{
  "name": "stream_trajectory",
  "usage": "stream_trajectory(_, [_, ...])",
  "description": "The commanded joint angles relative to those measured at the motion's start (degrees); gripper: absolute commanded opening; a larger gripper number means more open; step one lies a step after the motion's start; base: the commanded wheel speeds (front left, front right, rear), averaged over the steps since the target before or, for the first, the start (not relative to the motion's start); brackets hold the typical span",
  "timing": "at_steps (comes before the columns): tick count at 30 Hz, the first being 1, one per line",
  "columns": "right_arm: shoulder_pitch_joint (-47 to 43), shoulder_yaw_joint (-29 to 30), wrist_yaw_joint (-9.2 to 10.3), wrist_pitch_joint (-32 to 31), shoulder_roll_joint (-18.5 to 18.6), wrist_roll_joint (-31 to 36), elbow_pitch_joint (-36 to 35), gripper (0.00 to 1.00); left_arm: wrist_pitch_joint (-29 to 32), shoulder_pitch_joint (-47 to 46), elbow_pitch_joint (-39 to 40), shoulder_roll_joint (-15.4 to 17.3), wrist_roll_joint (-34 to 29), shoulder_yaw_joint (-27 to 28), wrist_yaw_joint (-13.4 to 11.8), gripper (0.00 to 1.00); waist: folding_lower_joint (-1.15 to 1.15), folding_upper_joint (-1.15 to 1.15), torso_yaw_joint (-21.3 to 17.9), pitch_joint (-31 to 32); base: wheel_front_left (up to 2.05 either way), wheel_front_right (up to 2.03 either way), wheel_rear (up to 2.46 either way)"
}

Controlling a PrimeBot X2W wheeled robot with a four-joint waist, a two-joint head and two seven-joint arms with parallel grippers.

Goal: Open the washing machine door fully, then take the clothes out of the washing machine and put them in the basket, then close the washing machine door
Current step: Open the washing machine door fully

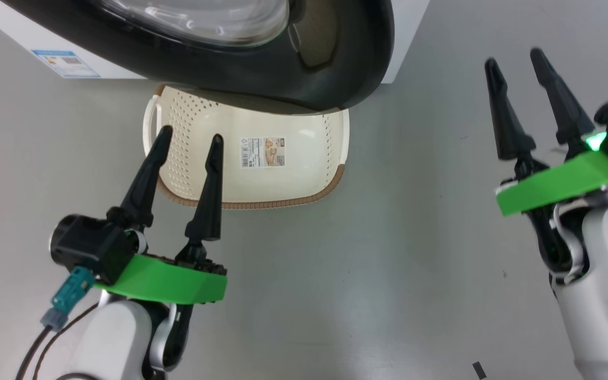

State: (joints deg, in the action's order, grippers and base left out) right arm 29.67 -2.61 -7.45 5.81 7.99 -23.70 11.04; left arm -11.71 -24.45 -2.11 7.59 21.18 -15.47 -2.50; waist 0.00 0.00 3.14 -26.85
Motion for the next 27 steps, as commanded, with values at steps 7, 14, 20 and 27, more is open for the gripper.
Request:
stream_trajectory(7, [-5.21, 1.37, -0.03, 5.93, -2.49, 7.63, -4.53, 1.00, -1.05, 0.82, 1.73, 1.42, -0.42, 1.45, -0.39, 1.00, 0.00, 0.00, -0.29, -0.07, 0.00, 0.00, 0.00])
stream_trajectory(14, [-9.78, 2.26, -0.03, 8.48, -4.03, 12.46, -8.76, 1.00, -2.08, 0.80, 2.12, 1.40, -0.76, 1.93, -0.74, 1.00, 0.00, 0.00, -0.23, -0.11, 0.00, 0.00, 0.00])
stream_trajectory(20, [-13.96, 3.13, -0.03, 9.13, -4.80, 15.77, -12.50, 1.00, -2.38, 0.87, 1.94, 1.34, -1.02, 1.78, -0.99, 1.00, 0.00, 0.00, -0.02, -0.35, 0.00, 0.00, 0.00])
stream_trajectory(27, [-17.07, 4.21, -0.03, 9.18, -5.08, 15.30, -16.53, 1.00, -2.52, 0.83, 1.66, 1.79, -1.25, 1.37, -0.80, 1.00, 0.00, 0.00, -0.03, -0.66, 0.00, 0.00, 0.00])
